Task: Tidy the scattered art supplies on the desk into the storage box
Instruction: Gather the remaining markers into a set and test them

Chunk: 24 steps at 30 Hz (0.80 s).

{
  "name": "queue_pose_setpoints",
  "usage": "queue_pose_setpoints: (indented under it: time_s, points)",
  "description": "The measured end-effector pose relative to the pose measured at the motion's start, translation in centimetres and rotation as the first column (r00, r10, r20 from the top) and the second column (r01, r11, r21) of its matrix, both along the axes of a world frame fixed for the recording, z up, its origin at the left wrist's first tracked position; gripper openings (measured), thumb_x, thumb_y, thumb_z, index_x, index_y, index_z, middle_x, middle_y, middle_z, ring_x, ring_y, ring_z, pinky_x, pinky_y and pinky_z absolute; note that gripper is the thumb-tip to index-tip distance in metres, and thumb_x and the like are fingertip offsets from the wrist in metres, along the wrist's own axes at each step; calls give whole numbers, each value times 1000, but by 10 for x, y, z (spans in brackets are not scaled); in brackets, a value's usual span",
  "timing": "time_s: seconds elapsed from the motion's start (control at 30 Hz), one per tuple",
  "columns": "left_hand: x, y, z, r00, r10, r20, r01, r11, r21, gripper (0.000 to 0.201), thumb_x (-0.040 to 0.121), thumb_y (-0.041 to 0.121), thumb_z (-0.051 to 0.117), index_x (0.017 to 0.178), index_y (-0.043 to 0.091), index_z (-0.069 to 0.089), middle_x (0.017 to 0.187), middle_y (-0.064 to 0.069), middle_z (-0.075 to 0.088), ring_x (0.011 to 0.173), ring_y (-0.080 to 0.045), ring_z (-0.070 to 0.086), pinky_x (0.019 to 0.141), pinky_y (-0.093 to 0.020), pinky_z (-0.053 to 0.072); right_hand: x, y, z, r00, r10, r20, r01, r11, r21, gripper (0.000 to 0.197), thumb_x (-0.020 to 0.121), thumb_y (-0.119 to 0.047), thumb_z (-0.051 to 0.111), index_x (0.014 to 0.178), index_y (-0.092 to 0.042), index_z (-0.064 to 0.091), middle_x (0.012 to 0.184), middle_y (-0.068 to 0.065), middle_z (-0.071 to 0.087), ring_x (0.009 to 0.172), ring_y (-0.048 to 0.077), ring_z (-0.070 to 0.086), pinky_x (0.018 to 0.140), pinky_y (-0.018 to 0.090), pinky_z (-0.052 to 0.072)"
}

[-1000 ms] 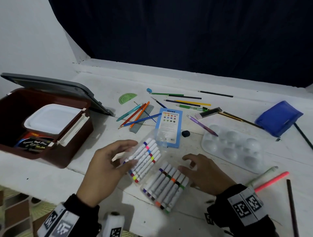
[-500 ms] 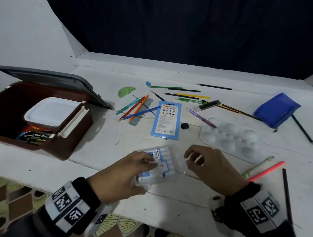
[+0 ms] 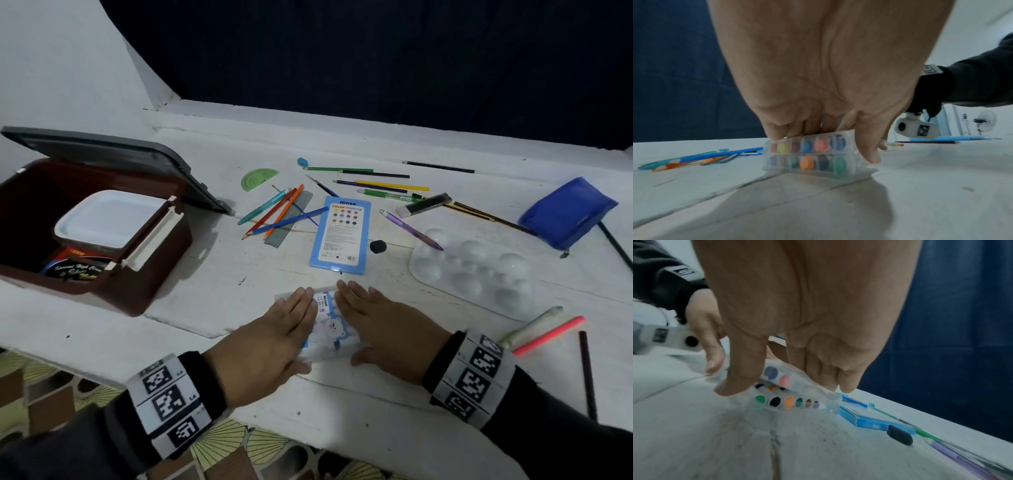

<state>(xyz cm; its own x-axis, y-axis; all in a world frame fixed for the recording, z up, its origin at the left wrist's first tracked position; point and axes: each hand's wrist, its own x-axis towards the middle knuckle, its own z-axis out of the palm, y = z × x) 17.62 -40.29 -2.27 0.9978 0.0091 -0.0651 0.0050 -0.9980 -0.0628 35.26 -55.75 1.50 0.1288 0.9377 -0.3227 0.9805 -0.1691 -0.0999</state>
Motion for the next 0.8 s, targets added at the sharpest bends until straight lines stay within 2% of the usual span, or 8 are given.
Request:
queue_pose_setpoints:
  time_s: [0.1,0.2,0.37,0.5,0.57,0.63,0.7,0.8]
  points:
    - [1,-2,-2,999,-33,7,32,998,62,78,93,54,29,143,-4,43,148,-25,44,138,-34,44,111,-41,40,-2,-6,-11,998,37,51,-40,998,53,95,92,-50,55,153,-6,-2,161,11,-9,150,23,0,110,29,-4]
    - [1,-2,-4,999,-49,10,48,994,95,77,95,51,28,145,-7,39,150,-29,38,141,-37,38,112,-45,39,-5,-14,-22,987,3,158,-22,992,121,100,74,-55,72,147,-1,31,156,18,25,142,29,33,109,39,27]
    - [3,-2,-4,999,-33,-3,33,995,91,79,94,52,29,147,-6,36,152,-28,35,143,-36,35,111,-44,41,-6,-17,-27,989,18,145,-33,995,96,100,76,-54,72,148,-1,28,156,18,22,142,30,26,109,43,32]
    - [4,0,-4,1000,-25,11,25,999,48,80,90,53,45,148,-2,36,153,-24,35,143,-33,36,111,-41,41,1,-10,-13,986,49,161,-56,998,42,101,55,-54,86,132,3,54,139,22,51,123,32,56,101,39,35]
    - [4,-3,-2,1000,-12,7,12,999,30,81,89,48,54,149,-3,34,154,-25,34,144,-34,34,112,-41,40,1,-3,-5,976,94,194,-100,995,21,99,72,-52,78,142,5,39,148,27,36,134,36,45,108,39,19]
    - [4,-6,-1,1000,-2,7,2,1000,29,77,91,44,45,149,-4,33,154,-26,33,144,-35,33,111,-43,41,3,-1,-4,967,149,209,-157,987,22,90,93,-45,56,151,4,8,158,26,5,147,36,17,115,36,2]
    - [4,-10,0,1000,14,-11,-13,999,33,74,91,41,35,148,-6,33,153,-28,35,144,-37,34,110,-44,42,1,-3,-2,974,140,176,-150,987,49,85,98,-41,48,151,4,-1,158,26,-3,148,37,9,119,38,4]
    - [4,-9,0,999,6,-41,-4,999,32,75,91,40,42,148,-7,32,153,-29,33,144,-37,34,112,-44,40,-2,-3,2,975,144,167,-149,989,15,85,98,-42,48,150,6,1,158,29,-1,147,39,12,120,41,8]
